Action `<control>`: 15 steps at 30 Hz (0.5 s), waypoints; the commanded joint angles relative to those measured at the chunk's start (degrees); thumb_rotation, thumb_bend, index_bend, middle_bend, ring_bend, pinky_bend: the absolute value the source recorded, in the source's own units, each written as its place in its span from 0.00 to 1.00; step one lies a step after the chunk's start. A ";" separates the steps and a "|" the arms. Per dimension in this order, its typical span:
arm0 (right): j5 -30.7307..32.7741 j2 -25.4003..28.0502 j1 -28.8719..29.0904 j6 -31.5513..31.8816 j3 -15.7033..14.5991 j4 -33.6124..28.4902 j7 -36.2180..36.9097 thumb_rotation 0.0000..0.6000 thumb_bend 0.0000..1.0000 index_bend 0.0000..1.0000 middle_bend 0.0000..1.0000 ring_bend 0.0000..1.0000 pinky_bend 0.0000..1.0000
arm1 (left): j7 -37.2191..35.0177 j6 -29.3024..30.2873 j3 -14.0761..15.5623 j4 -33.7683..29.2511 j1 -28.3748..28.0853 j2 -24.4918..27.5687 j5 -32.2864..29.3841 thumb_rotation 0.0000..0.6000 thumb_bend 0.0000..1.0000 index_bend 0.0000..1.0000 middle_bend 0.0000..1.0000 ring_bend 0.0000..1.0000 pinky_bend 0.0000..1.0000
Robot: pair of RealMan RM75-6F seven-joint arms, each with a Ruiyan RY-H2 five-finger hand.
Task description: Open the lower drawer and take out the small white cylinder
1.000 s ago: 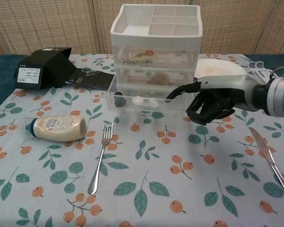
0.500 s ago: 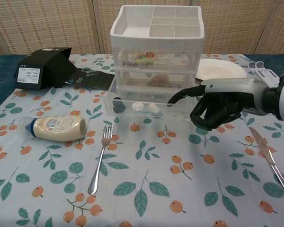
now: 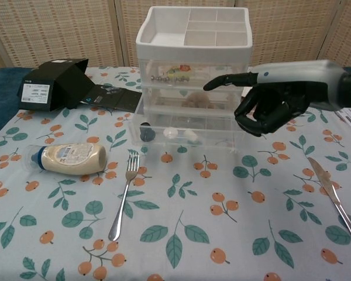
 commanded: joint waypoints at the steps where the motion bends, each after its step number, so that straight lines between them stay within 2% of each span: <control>1: -3.20 2.44 2.39 -1.22 1.89 -0.29 0.09 1.00 0.56 0.02 0.70 0.93 1.00 | 0.03 0.08 0.03 0.00 0.01 -0.13 0.08 1.00 0.33 0.12 0.02 0.02 0.09; 7: -7.78 2.83 7.11 -3.48 3.33 2.39 -2.59 1.00 0.53 0.05 0.70 0.93 1.00 | 0.13 0.35 0.08 -0.13 0.14 -0.15 0.26 1.00 0.33 0.12 0.02 0.02 0.09; 15: -14.30 0.60 14.43 -7.58 2.47 10.01 -10.72 1.00 0.45 0.13 0.72 0.93 1.00 | 0.21 0.88 0.17 -0.20 0.65 0.04 0.03 1.00 0.33 0.12 0.02 0.02 0.09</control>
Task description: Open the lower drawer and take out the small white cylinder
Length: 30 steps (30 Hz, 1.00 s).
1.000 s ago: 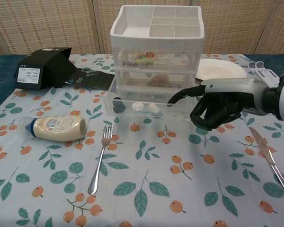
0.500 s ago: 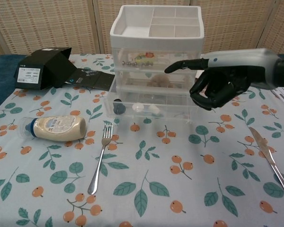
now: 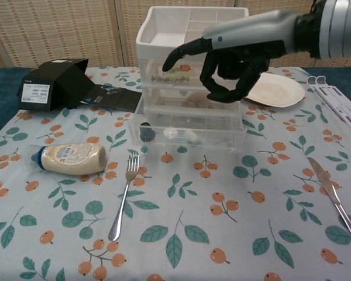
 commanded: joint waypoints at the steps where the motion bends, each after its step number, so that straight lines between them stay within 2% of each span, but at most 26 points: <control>1: -2.78 -1.83 2.88 -1.59 -0.65 3.96 -3.90 1.00 0.44 0.13 0.72 0.93 1.00 | -0.09 0.11 0.03 0.07 0.13 0.00 -0.09 1.00 0.33 0.12 0.02 0.02 0.09; 8: -3.62 -5.31 6.35 -2.31 -1.32 9.00 -6.24 1.00 0.42 0.13 0.74 0.95 1.00 | -0.54 0.45 -0.04 0.42 0.43 0.08 -0.27 1.00 0.33 0.12 0.02 0.02 0.09; 15: -7.73 -9.36 8.14 1.76 -2.79 14.99 -9.16 1.00 0.36 0.13 0.76 0.97 1.00 | -0.80 0.34 -0.09 0.59 0.53 0.24 -0.51 1.00 0.33 0.12 0.02 0.02 0.09; 21: -9.68 -11.62 9.80 2.77 -4.33 18.58 -8.75 1.00 0.32 0.13 0.81 1.00 1.00 | -0.71 0.35 -0.27 0.46 0.34 0.12 -0.30 1.00 0.33 0.12 0.02 0.02 0.09; 26: -12.24 -13.50 10.98 4.38 -5.82 22.06 -9.88 1.00 0.31 0.21 0.91 1.00 1.00 | -0.63 0.30 -0.30 0.42 0.33 0.08 -0.37 1.00 0.33 0.12 0.02 0.02 0.09; 30: -12.76 -14.93 11.82 4.00 -7.39 24.41 -8.61 1.00 0.31 0.25 0.93 1.00 1.00 | -0.63 0.52 -0.37 0.31 0.46 0.23 -0.43 1.00 0.33 0.12 0.02 0.02 0.09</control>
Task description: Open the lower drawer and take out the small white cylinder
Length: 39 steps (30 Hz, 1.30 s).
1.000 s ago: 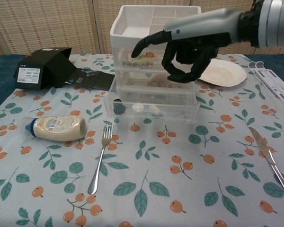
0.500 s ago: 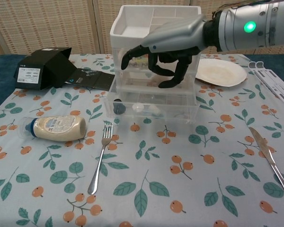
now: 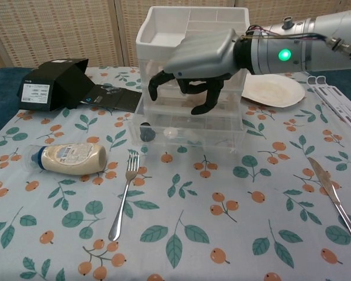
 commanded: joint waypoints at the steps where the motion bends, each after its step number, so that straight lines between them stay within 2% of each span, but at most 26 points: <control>1: -0.55 -1.16 0.76 -0.14 -1.21 1.78 0.89 1.00 0.31 0.25 0.93 1.00 1.00 | 0.00 0.10 -0.03 -0.04 0.07 0.03 -0.02 1.00 0.33 0.12 0.02 0.02 0.09; 12: -1.38 -3.77 1.57 0.95 -4.32 6.34 4.38 1.00 0.31 0.29 0.93 1.00 1.00 | -0.15 -0.24 0.01 0.35 0.09 -0.29 -0.39 1.00 0.33 0.12 0.02 0.02 0.09; 22: -2.30 -3.84 2.20 1.84 -6.42 7.36 6.49 1.00 0.30 0.31 0.93 1.00 1.00 | -0.23 -0.44 0.07 0.71 0.14 -0.63 -0.61 1.00 0.33 0.12 0.02 0.02 0.09; 39: -2.97 -5.53 3.72 1.65 -8.69 10.17 9.42 1.00 0.29 0.33 0.94 1.00 1.00 | -0.11 -0.75 -0.05 1.16 -0.02 -1.17 -0.91 1.00 0.33 0.12 0.02 0.02 0.09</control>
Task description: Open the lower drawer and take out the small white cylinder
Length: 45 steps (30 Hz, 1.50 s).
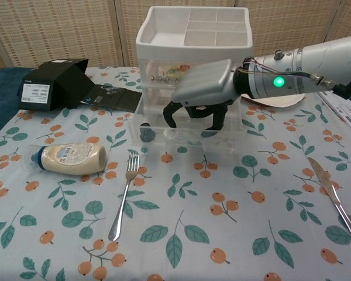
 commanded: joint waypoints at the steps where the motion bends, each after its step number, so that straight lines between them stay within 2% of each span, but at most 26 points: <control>1: -0.27 -0.40 0.24 0.20 -0.41 0.55 0.63 1.00 0.29 0.34 0.94 1.00 1.00 | 0.03 -0.03 -0.02 0.02 -0.02 -0.04 -0.02 1.00 0.33 0.12 0.02 0.02 0.09; 14: -0.99 -1.34 0.47 1.60 -1.90 2.38 2.48 1.00 0.29 0.39 0.94 1.00 1.00 | 0.35 -0.20 -0.10 -0.05 -0.19 -0.10 -0.06 1.00 0.33 0.12 0.02 0.02 0.09; 28: -0.98 -2.71 0.25 3.29 -2.34 4.11 3.27 1.00 0.30 0.53 0.95 1.00 1.00 | 0.58 -0.27 -0.13 -0.16 -0.25 -0.03 -0.14 1.00 0.33 0.12 0.02 0.02 0.09; 34: -0.85 -3.25 -0.14 4.29 -2.28 4.65 2.95 1.00 0.33 0.59 0.96 1.00 1.00 | 0.61 -0.51 -0.07 -0.11 -0.31 -0.11 -0.27 1.00 0.33 0.12 0.02 0.02 0.09; 36: -0.80 -3.34 -0.22 4.47 -2.30 4.77 2.89 1.00 0.38 0.61 0.96 1.00 1.00 | 0.52 -0.39 -0.08 -0.07 -0.26 -0.13 -0.23 1.00 0.33 0.12 0.02 0.02 0.09; 39: -0.58 -3.27 -0.37 4.93 -2.10 4.70 2.95 1.00 0.45 0.62 0.97 1.00 1.00 | 0.47 -0.35 -0.08 -0.03 -0.25 -0.10 -0.22 1.00 0.33 0.12 0.02 0.02 0.09; 45: 0.05 -2.17 -0.95 6.78 -1.20 3.78 2.93 1.00 0.49 0.62 0.97 1.00 1.00 | 0.47 -0.42 -0.10 -0.08 -0.35 -0.05 -0.13 1.00 0.33 0.12 0.02 0.02 0.09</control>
